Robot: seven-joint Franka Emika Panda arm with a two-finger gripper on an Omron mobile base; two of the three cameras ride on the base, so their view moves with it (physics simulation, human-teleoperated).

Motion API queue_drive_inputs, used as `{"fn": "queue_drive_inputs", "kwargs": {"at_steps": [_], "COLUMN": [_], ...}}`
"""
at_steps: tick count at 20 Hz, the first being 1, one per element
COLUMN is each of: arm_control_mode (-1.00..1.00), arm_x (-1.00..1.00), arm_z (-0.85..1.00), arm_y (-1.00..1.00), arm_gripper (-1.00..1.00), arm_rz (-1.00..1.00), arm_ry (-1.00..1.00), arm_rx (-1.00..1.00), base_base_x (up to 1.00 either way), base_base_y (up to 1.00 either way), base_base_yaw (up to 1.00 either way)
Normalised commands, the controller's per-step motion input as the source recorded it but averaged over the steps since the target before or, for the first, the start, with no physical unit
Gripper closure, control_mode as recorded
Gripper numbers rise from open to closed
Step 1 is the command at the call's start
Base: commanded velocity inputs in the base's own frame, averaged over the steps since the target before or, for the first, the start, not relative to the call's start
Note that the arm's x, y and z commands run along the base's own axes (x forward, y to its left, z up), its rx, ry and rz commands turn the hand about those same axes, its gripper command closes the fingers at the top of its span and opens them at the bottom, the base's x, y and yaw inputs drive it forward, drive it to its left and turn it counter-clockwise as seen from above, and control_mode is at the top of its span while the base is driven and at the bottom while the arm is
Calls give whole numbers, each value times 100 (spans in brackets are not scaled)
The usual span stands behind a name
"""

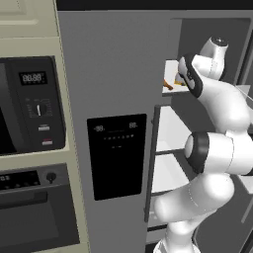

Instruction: Take the cheese, chicken drumstick, and garlic from the fridge and place them on the plate on the dining counter to create an appetizer plate.

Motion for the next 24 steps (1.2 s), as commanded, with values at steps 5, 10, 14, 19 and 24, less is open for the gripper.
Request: {"fn": "queue_drive_inputs", "kwargs": {"at_steps": [5,10,14,19,24], "arm_control_mode": [-100,-100,-100,-100,-100], "arm_x": [23,19,27,39,35], "arm_z": [-7,-8,-14,-26,-8], "arm_y": [-11,-10,-4,0,-18], "arm_gripper": [-100,-100,-100,-100,-100], "arm_rz": [11,12,12,11,9], "arm_ry": [0,0,0,-1,-1], "arm_rx": [0,0,0,0,0], "base_base_x": [0,0,0,0,0], "base_base_y": [0,0,0,0,0], "base_base_yaw": [0,0,0,0,0]}}
